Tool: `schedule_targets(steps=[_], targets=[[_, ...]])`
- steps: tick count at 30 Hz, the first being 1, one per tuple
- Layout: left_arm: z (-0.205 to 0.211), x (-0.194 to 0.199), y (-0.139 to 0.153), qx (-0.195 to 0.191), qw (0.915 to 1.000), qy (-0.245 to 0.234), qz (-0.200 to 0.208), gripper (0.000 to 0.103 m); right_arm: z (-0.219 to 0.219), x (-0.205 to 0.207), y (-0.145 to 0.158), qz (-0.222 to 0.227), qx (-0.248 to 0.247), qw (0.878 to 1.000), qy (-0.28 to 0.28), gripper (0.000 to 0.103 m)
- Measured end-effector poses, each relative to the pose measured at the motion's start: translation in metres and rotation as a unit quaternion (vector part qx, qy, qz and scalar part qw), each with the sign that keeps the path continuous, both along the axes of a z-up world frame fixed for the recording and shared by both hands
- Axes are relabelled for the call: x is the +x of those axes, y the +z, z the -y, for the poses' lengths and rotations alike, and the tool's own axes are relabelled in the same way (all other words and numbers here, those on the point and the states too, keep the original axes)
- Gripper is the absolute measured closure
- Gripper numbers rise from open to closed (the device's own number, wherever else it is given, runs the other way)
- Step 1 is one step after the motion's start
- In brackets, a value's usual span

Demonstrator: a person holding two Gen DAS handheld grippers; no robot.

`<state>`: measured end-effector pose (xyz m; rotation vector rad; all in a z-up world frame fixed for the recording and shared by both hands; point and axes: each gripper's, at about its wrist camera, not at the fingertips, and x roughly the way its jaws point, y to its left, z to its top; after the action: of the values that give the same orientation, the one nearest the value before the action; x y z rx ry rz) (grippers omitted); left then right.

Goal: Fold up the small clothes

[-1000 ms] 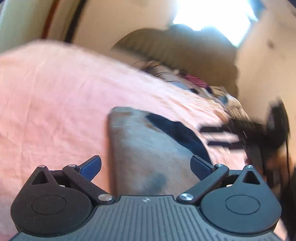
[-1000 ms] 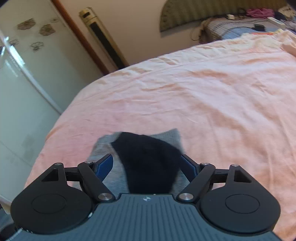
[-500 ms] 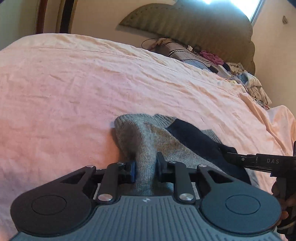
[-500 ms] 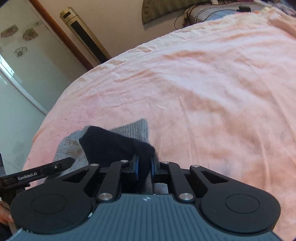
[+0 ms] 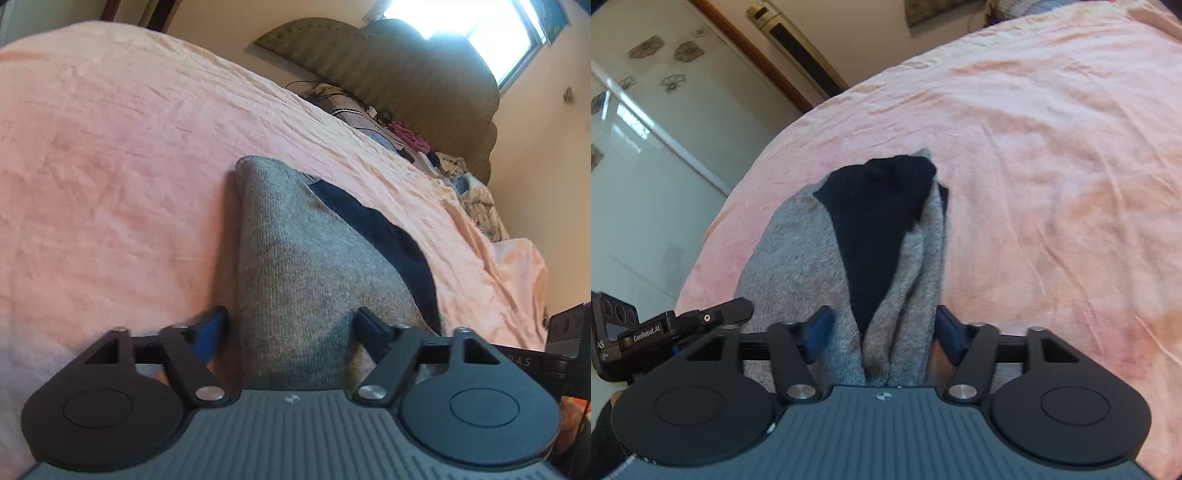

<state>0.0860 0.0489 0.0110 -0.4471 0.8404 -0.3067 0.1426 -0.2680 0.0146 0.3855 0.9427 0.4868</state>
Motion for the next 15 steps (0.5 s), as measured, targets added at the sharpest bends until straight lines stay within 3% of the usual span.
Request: schedule_targets(steps=[4, 7, 9, 11, 14, 15], targets=[[0.011, -0.013, 0.007, 0.055, 0.9977, -0.027, 0.028, 0.06, 0.018, -0.003, -0.004, -0.005, 0.02, 1.0, -0.003, 0.082], [0.004, -0.02, 0.009, 0.041, 0.9987, -0.022, 0.021, 0.053, 0.017, -0.012, -0.002, -0.001, 0.025, 1.0, -0.016, 0.075], [-0.004, -0.031, 0.011, 0.008, 0.9998, -0.02, -0.006, 0.039, 0.015, -0.023, 0.006, -0.015, 0.024, 1.0, -0.011, 0.05], [-0.011, -0.051, 0.007, -0.036, 0.9986, -0.028, -0.028, 0.033, 0.015, -0.042, 0.013, -0.014, 0.024, 1.0, 0.006, 0.038], [-0.014, -0.076, -0.003, -0.082, 0.9956, -0.025, -0.038, 0.034, 0.013, -0.062, 0.005, -0.036, 0.025, 0.999, 0.027, 0.041], [-0.012, -0.08, -0.003, -0.076, 0.9963, -0.026, -0.032, 0.04, 0.011, -0.068, 0.003, -0.024, 0.014, 0.999, 0.031, 0.058]])
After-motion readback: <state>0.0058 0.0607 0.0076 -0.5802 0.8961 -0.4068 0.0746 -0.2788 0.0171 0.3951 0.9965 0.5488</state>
